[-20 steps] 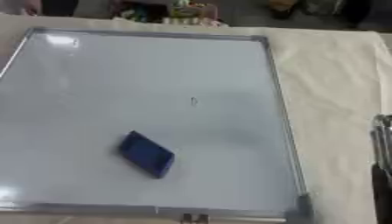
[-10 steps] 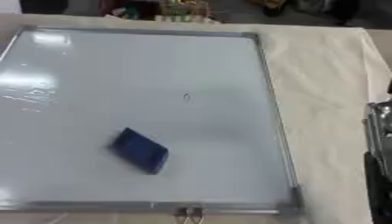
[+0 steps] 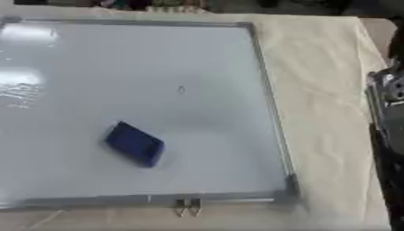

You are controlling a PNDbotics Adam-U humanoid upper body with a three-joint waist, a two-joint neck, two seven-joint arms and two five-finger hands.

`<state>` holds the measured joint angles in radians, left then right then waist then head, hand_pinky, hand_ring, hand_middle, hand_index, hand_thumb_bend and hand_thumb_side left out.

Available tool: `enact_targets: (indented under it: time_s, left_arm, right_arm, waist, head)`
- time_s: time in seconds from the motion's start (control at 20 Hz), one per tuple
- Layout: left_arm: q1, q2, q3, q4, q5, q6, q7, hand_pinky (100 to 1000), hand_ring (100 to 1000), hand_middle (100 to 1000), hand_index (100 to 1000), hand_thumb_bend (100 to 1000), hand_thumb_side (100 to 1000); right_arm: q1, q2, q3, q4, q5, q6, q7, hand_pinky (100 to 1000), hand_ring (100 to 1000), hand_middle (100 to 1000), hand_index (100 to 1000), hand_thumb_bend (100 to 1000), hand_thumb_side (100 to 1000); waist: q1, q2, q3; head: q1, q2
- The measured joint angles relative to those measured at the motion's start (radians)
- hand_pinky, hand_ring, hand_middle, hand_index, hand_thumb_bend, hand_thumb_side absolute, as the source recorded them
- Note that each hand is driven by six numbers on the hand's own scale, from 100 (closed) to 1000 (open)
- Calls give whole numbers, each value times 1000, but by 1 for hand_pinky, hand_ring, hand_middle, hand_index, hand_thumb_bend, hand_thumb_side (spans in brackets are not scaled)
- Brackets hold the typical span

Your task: Wipe the whiteboard clean with a brush.

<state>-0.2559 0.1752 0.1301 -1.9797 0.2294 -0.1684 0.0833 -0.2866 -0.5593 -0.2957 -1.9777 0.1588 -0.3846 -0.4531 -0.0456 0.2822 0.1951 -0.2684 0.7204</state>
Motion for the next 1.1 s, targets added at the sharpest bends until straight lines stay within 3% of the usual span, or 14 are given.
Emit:
enact_targets:
  time_s: [0.2, 0.45, 0.5, 0.6, 0.65, 0.85, 1.1]
  left_arm:
    - [1, 0, -5, 0, 2, 4, -3, 401, 477, 433, 529, 100, 913]
    - [1, 1, -11, 0, 9, 7, -6, 402, 477, 433, 530, 100, 914]
    - [2, 1, -11, 0, 9, 8, -6, 402, 477, 433, 530, 100, 914]
    - [2, 1, -13, 0, 11, 10, -8, 402, 478, 433, 532, 100, 913]
    - [2, 2, -15, 0, 12, 11, -9, 402, 478, 434, 533, 100, 913]
    - [4, 2, -18, 0, 18, 13, -12, 403, 478, 434, 533, 100, 913]
    - [6, 2, -23, 1, 22, 16, -15, 403, 478, 434, 533, 100, 914]
  right_arm:
    - [-73, -49, 60, 0, 53, 40, 55, 730, 568, 619, 486, 114, 1000]
    - [-164, -131, 161, 21, 127, 64, 130, 723, 611, 722, 373, 256, 1000]
    - [-182, -145, 185, 33, 142, 63, 145, 722, 613, 721, 364, 262, 1000]
    - [-224, -167, 232, 59, 174, 57, 177, 718, 621, 711, 262, 316, 1000]
    - [-248, -172, 254, 71, 190, 53, 193, 715, 624, 702, 187, 385, 1000]
    - [-341, -175, 315, 113, 255, 48, 258, 709, 633, 693, 111, 532, 1000]
    - [-430, -175, 382, 169, 336, 29, 340, 725, 661, 665, 111, 616, 1000]
  waist:
    - [0, -7, -5]
    - [-6, -21, -4]
    - [-8, -23, -4]
    - [-9, -30, -3]
    - [-10, -32, -2]
    - [-11, -36, 4]
    - [-18, -44, 11]
  head:
    - [-8, 0]
    - [-12, 0]
    - [-12, 0]
    - [-12, 0]
    - [-12, 0]
    - [-16, 0]
    - [-20, -1]
